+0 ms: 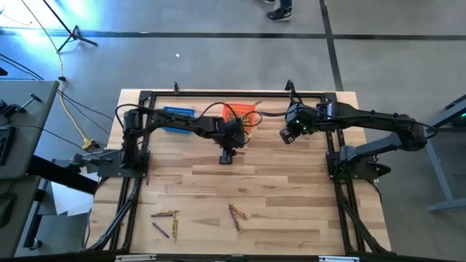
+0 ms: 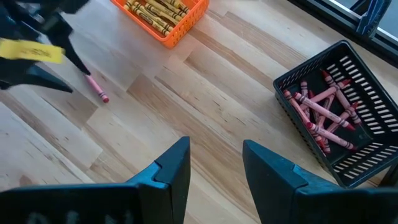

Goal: Sort crayons
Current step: Put the top red crayon into the black bin

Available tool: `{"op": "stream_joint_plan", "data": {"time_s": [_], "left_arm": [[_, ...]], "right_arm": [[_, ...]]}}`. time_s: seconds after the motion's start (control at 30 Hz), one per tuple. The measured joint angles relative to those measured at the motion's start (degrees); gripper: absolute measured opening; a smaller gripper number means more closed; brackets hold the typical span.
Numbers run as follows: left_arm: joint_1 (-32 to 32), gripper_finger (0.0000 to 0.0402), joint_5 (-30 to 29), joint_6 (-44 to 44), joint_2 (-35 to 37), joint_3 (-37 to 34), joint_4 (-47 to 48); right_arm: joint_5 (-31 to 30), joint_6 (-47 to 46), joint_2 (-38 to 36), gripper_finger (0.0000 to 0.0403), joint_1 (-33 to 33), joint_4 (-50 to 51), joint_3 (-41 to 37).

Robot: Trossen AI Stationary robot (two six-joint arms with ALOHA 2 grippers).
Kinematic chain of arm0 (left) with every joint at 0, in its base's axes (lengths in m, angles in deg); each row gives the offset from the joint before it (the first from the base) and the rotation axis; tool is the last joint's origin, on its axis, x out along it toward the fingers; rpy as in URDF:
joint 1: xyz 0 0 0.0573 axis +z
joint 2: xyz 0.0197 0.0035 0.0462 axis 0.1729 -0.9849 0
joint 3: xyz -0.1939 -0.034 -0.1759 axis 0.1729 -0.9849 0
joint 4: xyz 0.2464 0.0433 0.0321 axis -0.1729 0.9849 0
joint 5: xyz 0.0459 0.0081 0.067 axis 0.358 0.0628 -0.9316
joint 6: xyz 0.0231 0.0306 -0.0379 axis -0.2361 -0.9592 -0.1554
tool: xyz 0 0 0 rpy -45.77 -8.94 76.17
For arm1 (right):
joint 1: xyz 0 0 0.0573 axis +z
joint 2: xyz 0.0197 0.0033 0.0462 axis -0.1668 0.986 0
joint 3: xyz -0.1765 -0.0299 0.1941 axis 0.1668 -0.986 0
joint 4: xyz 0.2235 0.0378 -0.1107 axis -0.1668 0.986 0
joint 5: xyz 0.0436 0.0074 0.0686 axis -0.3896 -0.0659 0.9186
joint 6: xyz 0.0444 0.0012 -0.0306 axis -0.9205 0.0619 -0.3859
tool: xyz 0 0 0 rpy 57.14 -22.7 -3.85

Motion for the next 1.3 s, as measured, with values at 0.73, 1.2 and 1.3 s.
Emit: {"op": "stream_joint_plan", "data": {"time_s": [0.73, 1.2, 1.3], "left_arm": [[-1.1, 0.0036, -3.8, 7.3, -5.2, 0.2, -0.9], [-2.1, 0.0003, -4.2, 13.2, -3.5, 1.1, 0.6], [-2.5, 0.0001, -3.5, 14.1, -1.4, 2.9, 2.2]], "right_arm": [[0.0, 0.0, 0.0, 0.0134, 0.0, -0.1, 0.0], [0.0, 0.0, 0.0, 0.0134, 0.0, -0.1, 0.0], [0.0, 0.0, 0.0, 0.0134, 0.0, -0.8, 0.0]]}}
